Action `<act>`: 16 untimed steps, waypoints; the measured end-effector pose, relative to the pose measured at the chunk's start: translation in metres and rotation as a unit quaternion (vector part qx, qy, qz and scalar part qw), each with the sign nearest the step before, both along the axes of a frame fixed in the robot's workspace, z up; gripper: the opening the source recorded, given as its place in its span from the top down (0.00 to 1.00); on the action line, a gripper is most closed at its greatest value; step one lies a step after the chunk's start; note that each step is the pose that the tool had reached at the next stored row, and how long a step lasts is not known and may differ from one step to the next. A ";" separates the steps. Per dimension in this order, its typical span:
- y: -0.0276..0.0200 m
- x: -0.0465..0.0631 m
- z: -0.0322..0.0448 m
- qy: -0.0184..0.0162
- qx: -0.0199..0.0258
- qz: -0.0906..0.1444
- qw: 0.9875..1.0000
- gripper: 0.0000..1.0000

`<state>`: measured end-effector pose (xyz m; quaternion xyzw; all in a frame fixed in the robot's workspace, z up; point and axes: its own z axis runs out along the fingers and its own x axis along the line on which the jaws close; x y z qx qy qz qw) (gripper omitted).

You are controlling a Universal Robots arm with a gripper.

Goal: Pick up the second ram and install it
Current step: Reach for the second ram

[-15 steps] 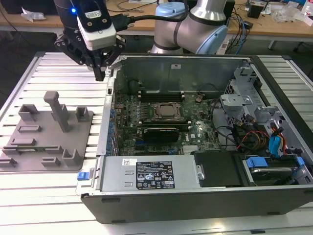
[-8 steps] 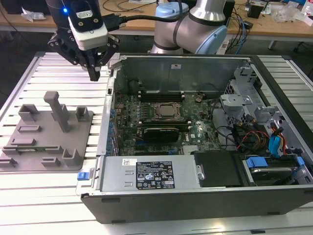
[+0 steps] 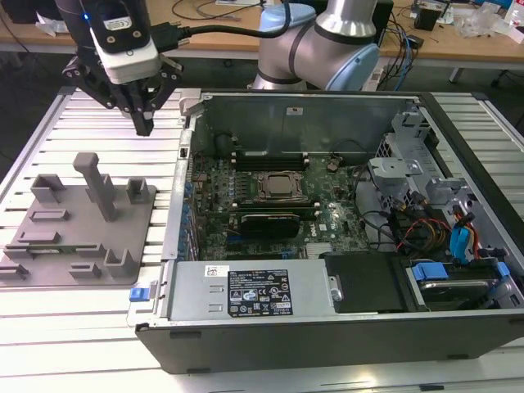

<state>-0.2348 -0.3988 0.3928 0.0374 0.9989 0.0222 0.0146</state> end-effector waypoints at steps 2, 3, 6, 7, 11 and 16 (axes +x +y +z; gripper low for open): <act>0.0000 -0.005 -0.0001 0.000 0.000 0.000 1.000 0.92; 0.0000 -0.007 -0.0001 0.000 0.000 0.000 1.000 0.92; 0.0000 -0.013 -0.0001 0.000 0.000 0.000 1.000 0.92; 0.0000 -0.015 -0.0001 0.000 0.000 0.000 1.000 0.92; 0.0000 -0.024 -0.0002 0.000 0.000 0.000 1.000 0.92; 0.0000 -0.039 -0.0002 -0.001 0.000 0.000 1.000 0.92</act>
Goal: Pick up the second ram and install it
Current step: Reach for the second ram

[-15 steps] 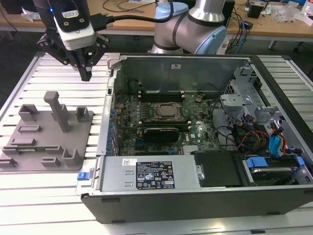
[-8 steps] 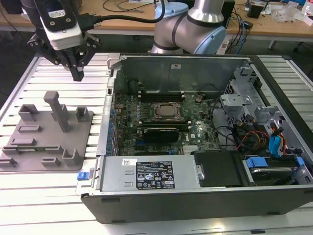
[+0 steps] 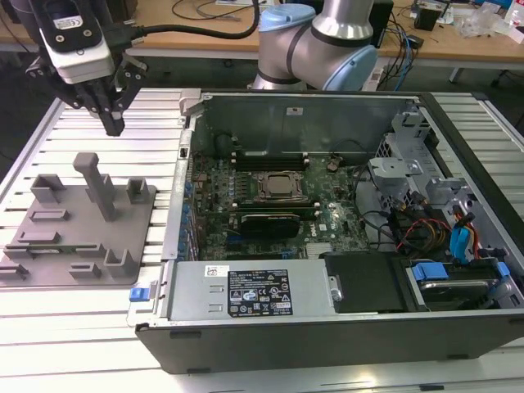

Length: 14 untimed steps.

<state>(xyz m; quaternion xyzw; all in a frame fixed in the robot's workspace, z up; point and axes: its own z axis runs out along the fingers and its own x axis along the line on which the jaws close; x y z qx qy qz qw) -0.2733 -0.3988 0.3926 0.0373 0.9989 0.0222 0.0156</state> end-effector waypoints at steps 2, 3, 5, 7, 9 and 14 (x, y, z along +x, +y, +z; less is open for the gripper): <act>0.0000 -0.005 -0.0002 0.000 0.000 0.000 1.000 0.92; 0.0000 -0.007 -0.0004 0.000 0.000 0.000 1.000 0.92; 0.0000 -0.011 -0.0017 0.000 0.000 0.000 1.000 0.92; 0.0000 -0.013 -0.0027 0.000 0.000 0.000 1.000 0.92; 0.0000 -0.018 -0.0040 0.000 0.000 0.000 1.000 0.92; 0.0000 -0.026 -0.0051 0.000 0.000 0.000 1.000 0.92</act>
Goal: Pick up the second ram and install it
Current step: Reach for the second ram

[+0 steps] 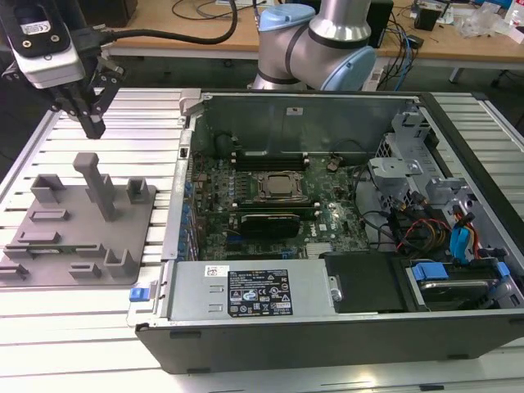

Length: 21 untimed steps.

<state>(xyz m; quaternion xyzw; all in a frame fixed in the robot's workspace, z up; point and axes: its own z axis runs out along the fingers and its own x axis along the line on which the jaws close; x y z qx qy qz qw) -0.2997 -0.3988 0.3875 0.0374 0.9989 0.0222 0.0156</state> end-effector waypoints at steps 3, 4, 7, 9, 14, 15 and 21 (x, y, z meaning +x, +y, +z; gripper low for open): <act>0.0000 -0.006 -0.0006 0.000 0.000 0.000 1.000 0.92; 0.0000 -0.008 -0.0007 0.000 0.000 0.000 1.000 0.92; 0.0000 -0.014 -0.0012 0.000 0.000 0.000 1.000 0.92; 0.0000 -0.018 -0.0016 0.000 0.000 0.000 1.000 0.92; 0.0000 -0.029 -0.0027 0.000 0.000 0.000 1.000 0.92; 0.0000 -0.033 -0.0031 0.000 0.000 0.000 1.000 0.92; 0.0000 -0.049 -0.0056 0.000 0.000 0.000 1.000 0.92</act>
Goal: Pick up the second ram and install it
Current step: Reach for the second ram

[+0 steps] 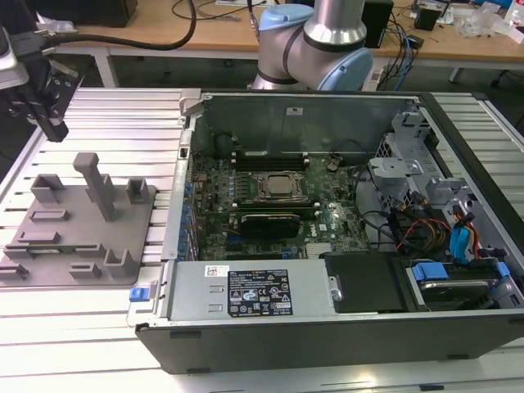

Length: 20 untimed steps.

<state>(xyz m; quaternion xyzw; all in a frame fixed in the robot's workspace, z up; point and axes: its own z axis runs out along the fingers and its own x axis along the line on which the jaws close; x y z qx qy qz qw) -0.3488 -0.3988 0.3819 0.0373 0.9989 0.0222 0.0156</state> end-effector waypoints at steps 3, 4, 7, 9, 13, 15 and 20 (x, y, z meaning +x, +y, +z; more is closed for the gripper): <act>-0.0003 -0.007 -0.0047 0.000 0.000 0.000 1.000 0.92; -0.0004 -0.009 -0.0059 0.000 0.000 0.000 1.000 0.92; -0.0005 -0.013 -0.0080 0.000 0.000 0.001 1.000 0.92; -0.0006 -0.018 -0.0097 0.000 0.000 0.001 1.000 0.92; -0.0006 -0.023 -0.0117 0.000 0.000 0.001 1.000 0.92; -0.0006 -0.028 -0.0132 0.000 0.000 0.002 1.000 0.92; -0.0009 -0.035 -0.0158 0.000 0.000 0.002 1.000 0.92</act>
